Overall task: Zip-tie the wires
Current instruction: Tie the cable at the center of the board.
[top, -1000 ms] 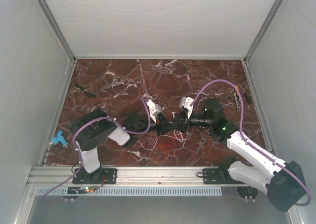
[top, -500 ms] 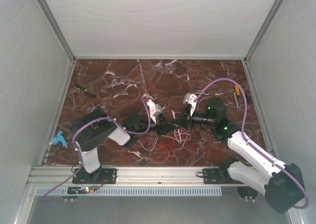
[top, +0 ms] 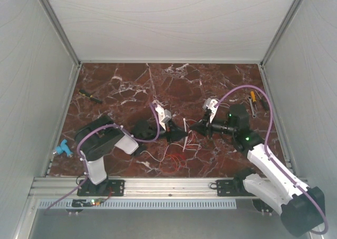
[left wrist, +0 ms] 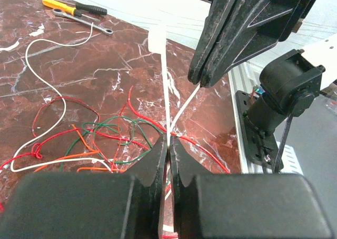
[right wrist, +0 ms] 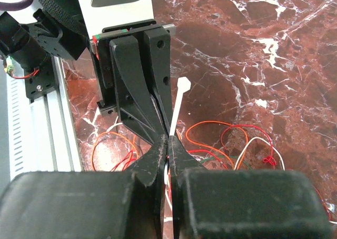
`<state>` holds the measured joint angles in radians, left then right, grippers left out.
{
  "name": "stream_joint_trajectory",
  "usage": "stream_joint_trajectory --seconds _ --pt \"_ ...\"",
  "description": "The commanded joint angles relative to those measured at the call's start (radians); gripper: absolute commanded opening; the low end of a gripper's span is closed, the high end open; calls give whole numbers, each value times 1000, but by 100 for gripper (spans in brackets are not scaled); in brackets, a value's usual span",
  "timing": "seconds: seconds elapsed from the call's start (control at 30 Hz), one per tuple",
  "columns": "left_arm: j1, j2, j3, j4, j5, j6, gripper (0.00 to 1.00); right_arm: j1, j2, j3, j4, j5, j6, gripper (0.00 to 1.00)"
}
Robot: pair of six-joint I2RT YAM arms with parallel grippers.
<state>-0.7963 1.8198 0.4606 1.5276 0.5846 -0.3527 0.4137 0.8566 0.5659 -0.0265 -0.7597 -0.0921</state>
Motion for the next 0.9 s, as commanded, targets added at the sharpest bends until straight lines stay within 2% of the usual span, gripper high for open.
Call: stream_joint_trajectory --seconds 0.0,0.17,0.3,0.4,0.6,0.87 --pt "9 -4 27 104 6 -5 0 -1 4 13 6 -20 4 0" --pt "13 -2 33 110 13 -28 0 -3 3 19 1 12 8 0" --pt "14 3 42 111 51 -49 0 6 31 -8 120 -16 110 0" --pt "14 7 43 111 65 -57 2 25 95 17 142 -18 106 0" --pt "14 6 34 112 48 -54 4 26 149 74 43 -42 8 0" --pt "19 6 26 112 38 -46 8 -4 129 105 -130 -88 -100 0"
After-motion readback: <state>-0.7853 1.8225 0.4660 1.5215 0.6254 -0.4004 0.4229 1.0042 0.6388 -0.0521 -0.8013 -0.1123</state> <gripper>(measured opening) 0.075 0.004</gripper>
